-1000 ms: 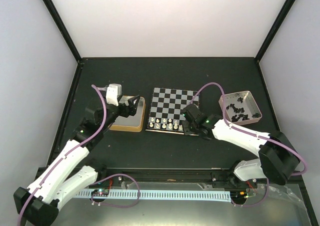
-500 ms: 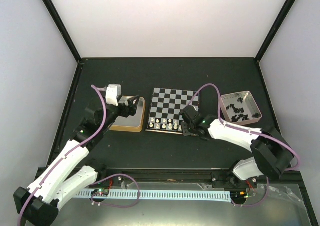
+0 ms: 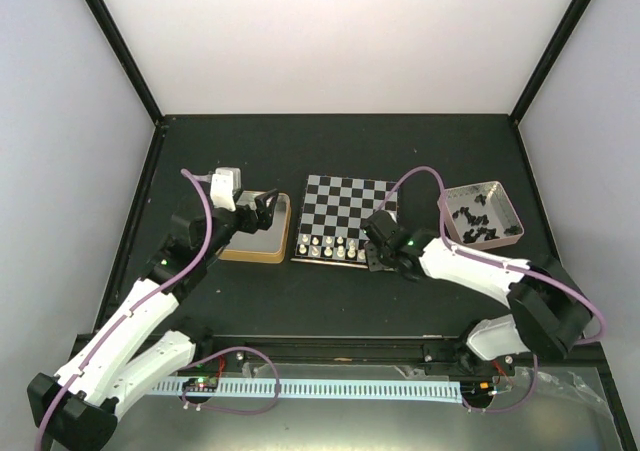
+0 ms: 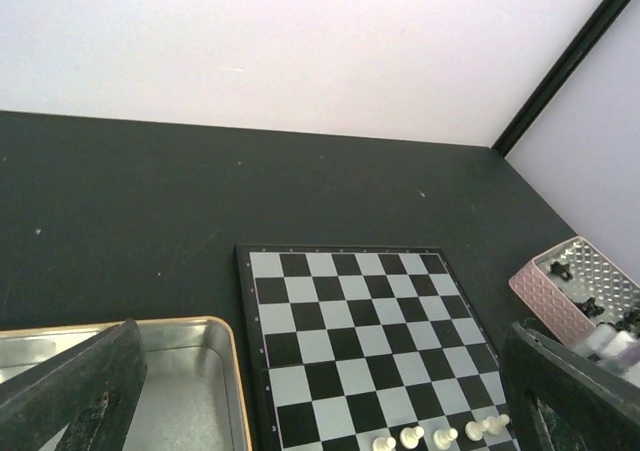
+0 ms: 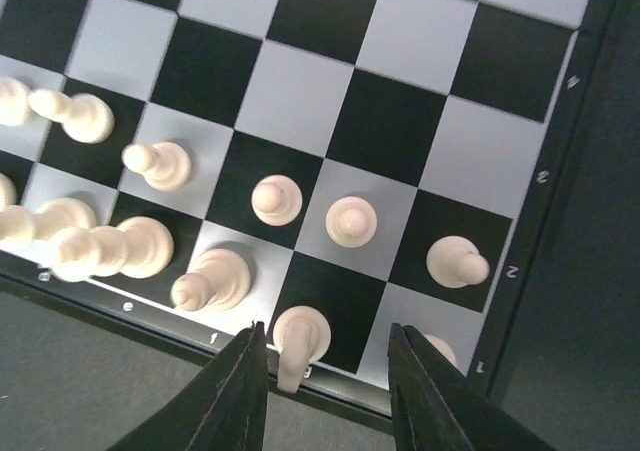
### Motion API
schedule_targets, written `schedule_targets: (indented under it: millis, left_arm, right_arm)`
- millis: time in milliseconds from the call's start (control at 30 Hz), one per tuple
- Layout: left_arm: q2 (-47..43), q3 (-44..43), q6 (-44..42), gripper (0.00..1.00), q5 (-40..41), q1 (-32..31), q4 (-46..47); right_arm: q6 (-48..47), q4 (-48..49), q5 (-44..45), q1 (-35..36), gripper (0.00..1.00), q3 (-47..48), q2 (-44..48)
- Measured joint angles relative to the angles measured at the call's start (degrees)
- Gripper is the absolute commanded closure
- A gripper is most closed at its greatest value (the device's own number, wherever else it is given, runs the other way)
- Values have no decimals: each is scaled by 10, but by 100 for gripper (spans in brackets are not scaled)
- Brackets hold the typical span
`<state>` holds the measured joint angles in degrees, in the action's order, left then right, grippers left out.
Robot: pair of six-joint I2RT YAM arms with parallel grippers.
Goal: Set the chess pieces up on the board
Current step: Place the chess piece on the chessboard.
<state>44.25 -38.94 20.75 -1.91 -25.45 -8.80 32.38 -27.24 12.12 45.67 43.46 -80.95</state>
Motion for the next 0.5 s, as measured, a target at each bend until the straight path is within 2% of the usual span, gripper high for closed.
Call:
schedule_targets:
  millis: [200,333,500]
  left_arm:
    - [-5,-1,17,1,19,0,-34]
    - [-12,-2,18,1,19,0,-43]
    - [-20,-2,18,1,15,0,-50]
  right_arm:
    - [8,-21,8,0,62,21,74]
    - [8,-24,-3,0,63,23,60]
    - [10,-31,-20,0,68,23,16]
